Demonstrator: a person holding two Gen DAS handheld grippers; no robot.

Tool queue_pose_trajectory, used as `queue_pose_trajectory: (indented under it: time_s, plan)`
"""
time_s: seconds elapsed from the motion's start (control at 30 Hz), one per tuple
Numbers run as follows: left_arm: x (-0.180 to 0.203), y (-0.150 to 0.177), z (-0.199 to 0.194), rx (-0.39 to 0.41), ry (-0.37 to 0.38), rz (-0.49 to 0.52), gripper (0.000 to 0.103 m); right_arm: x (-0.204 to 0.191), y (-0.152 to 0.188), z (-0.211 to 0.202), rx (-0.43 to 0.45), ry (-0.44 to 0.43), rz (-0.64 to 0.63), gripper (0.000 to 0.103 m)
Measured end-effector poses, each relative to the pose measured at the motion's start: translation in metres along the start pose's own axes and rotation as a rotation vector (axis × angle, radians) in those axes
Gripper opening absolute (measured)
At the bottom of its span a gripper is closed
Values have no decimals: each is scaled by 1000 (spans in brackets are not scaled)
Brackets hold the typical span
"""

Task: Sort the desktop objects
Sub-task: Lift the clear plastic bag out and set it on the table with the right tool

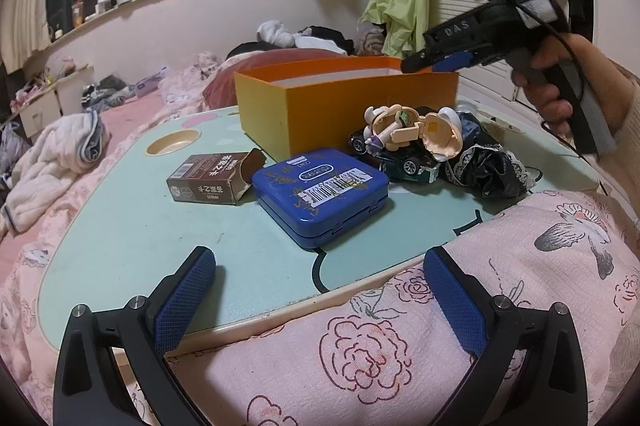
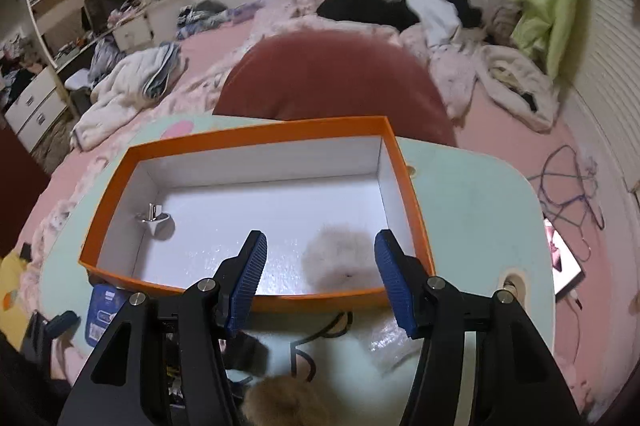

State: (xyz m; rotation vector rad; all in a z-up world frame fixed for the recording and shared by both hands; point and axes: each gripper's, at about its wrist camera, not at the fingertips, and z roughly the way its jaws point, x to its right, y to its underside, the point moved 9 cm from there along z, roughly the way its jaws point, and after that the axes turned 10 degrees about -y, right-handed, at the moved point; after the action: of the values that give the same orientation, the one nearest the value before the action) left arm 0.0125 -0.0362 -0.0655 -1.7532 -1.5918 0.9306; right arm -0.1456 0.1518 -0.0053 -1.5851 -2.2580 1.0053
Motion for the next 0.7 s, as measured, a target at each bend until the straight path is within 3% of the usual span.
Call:
queue_pose_trajectory:
  time_s: [0.23, 0.4, 0.53, 0.7]
  plan:
    - [0, -1, -1, 1, 0, -1, 103, -15, 15, -11, -51, -77, 25, 57]
    - [0, 0, 0, 1, -1, -1, 103, -33, 11, -49, 146, -4, -92, 57]
    - [1, 0, -1, 2, -1, -1, 103, -62, 49, -75, 153, -133, -152, 57]
    - [1, 0, -1, 2, -1, -1, 103, -54, 110, -97, 194, -103, -153, 57]
